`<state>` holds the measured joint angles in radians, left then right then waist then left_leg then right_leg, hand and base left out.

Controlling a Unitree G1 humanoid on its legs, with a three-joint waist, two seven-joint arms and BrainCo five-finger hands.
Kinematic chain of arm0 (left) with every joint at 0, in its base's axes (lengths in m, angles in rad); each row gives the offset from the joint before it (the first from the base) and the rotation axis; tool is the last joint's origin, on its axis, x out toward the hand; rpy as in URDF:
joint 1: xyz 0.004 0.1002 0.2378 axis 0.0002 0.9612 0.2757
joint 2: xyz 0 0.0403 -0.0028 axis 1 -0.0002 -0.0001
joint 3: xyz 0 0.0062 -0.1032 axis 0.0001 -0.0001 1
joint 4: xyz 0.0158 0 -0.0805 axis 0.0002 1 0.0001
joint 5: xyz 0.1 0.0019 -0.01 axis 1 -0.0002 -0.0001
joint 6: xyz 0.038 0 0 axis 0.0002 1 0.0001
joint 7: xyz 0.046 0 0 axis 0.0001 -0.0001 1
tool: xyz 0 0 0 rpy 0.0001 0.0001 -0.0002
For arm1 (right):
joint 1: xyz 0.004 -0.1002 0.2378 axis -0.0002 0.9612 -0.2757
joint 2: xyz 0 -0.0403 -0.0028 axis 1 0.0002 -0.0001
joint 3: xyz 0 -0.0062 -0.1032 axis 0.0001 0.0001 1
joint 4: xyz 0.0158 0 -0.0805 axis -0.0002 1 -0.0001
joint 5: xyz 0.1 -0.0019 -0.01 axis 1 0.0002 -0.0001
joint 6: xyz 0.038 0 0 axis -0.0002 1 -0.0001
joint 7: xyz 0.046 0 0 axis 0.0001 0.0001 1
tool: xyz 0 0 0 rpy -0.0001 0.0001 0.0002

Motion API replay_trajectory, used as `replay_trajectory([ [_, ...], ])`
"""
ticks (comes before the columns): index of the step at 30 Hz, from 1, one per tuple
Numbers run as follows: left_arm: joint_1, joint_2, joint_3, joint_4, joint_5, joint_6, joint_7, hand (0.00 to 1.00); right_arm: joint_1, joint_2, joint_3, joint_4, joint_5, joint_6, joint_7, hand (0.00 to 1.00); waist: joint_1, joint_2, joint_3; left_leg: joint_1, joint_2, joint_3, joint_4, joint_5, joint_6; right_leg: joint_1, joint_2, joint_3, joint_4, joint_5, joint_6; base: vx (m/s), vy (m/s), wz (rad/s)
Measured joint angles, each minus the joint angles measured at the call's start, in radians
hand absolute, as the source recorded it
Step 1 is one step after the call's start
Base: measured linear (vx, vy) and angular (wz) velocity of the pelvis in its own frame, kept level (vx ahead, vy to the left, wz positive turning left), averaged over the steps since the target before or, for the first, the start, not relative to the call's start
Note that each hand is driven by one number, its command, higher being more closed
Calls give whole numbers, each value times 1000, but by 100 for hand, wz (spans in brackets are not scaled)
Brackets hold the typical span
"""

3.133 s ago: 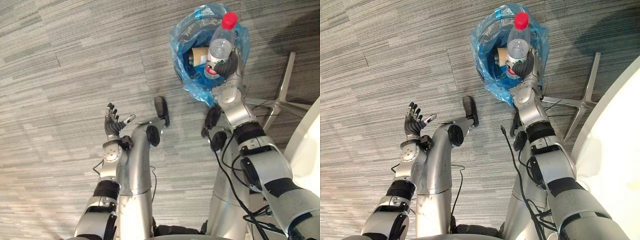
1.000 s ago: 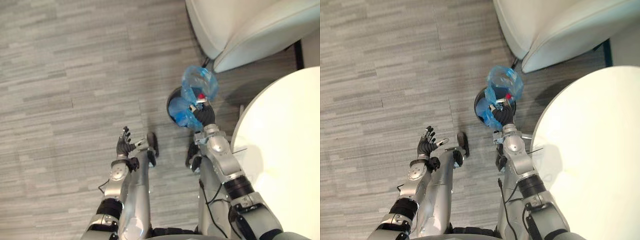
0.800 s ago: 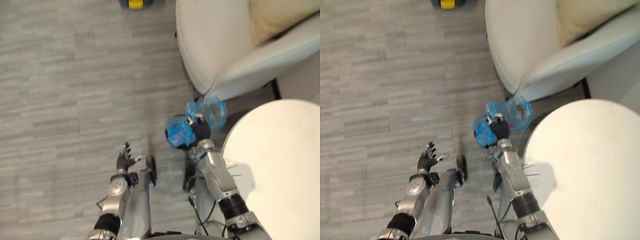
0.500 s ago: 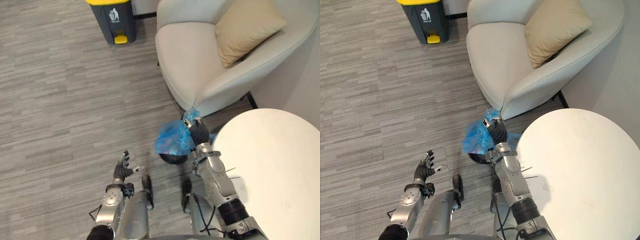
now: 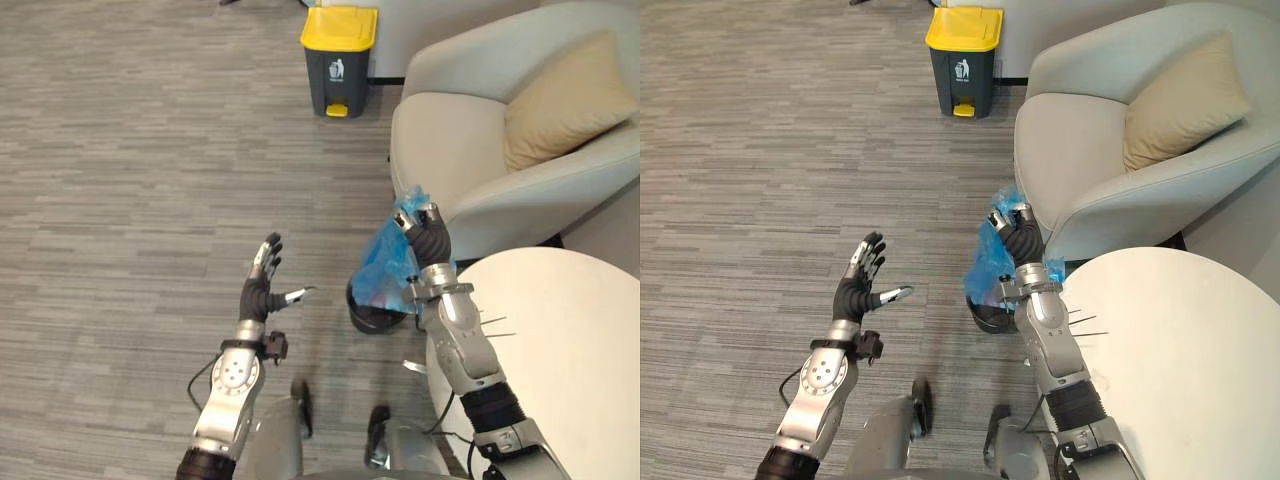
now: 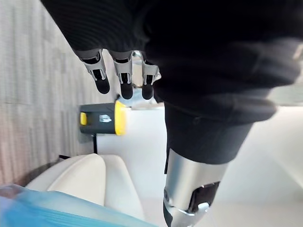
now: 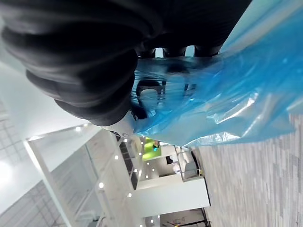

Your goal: Gather rubbish on tea table into small bin, then transfer packed bag to large trash can.

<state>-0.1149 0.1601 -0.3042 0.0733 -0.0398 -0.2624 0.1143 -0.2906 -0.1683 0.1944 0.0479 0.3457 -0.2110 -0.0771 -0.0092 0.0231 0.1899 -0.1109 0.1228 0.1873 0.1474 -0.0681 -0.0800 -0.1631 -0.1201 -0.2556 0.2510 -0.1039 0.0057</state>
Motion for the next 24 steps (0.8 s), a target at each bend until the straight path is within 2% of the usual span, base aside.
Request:
replay_trajectory([
  [1, -40, 22, -46, 56, 36, 4, 0, 0, -1, 5, 28, -8, 6, 3, 23, 100, -11, -13, -26, 28, -23, 13, -102, 56, 13, 3, -1, 10, -64, 54, 20, -85, 129, -10],
  [3, -72, 31, -86, 104, 66, 17, -1, 0, -1, 12, 67, -50, 10, 10, 43, 100, -27, -20, -34, 49, -38, 22, -156, 86, 27, 25, -1, 13, -126, 101, 28, -55, 120, -12],
  [5, -85, 31, -113, 138, 95, 30, -3, 0, -14, 13, 123, -103, 20, 17, 68, 100, -30, -28, -41, 81, -53, 48, -192, 102, 41, 51, -2, 43, -185, 145, 39, -36, 135, -33],
  [8, -117, 14, -162, 199, 125, 25, 0, 0, -49, 15, 198, -114, 52, 33, 83, 100, -31, -44, -83, 94, -65, 84, -203, 106, 46, 64, -1, 87, -240, 185, 47, -17, 88, -36],
  [11, -149, -3, -170, 255, 145, 19, 11, 0, -71, 15, 255, -114, 87, 58, 83, 100, -31, -54, -89, 110, -65, 108, -204, 106, 46, 72, 7, 122, -257, 202, 45, -20, 16, -29],
  [13, -169, -7, -175, 329, 174, 40, 22, 0, -113, 18, 320, -114, 102, 64, 101, 100, -35, -54, -90, 125, -62, 124, -211, 106, 46, 72, 14, 146, -258, 207, 43, -42, -13, -30],
  [14, -172, -10, -175, 344, 181, 47, 23, 100, -119, 18, 341, -114, 111, 64, 104, 100, -35, -55, -90, 127, -59, 127, -211, 106, 46, 72, 15, 149, -258, 209, 41, -39, -13, -21],
  [16, -175, -30, -174, 371, 224, 61, 61, 100, -126, 19, 405, -114, 147, 67, 105, 100, -30, -57, -92, 127, -52, 128, -213, 107, 44, 72, 25, 150, -263, 214, 35, -29, -34, -5],
  [20, -176, -33, -172, 394, 251, 62, 109, 100, -144, 21, 453, -113, 235, 68, 104, 100, -27, -59, -93, 127, -44, 124, -218, 115, 33, 73, 39, 150, -271, 221, 31, -20, -33, 0],
  [23, -176, -32, -173, 409, 251, 60, 110, 100, -150, 25, 471, -112, 246, 68, 104, 100, -23, -64, -99, 130, -36, 121, -218, 117, 29, 80, 48, 150, -275, 222, 29, 0, 0, 0],
  [24, -175, -32, -173, 410, 249, 60, 110, 100, -153, 25, 476, -111, 246, 69, 104, 0, -23, -65, -99, 133, -35, 120, -218, 118, 28, 83, 49, 149, -276, 222, 29, 0, 0, 0],
])
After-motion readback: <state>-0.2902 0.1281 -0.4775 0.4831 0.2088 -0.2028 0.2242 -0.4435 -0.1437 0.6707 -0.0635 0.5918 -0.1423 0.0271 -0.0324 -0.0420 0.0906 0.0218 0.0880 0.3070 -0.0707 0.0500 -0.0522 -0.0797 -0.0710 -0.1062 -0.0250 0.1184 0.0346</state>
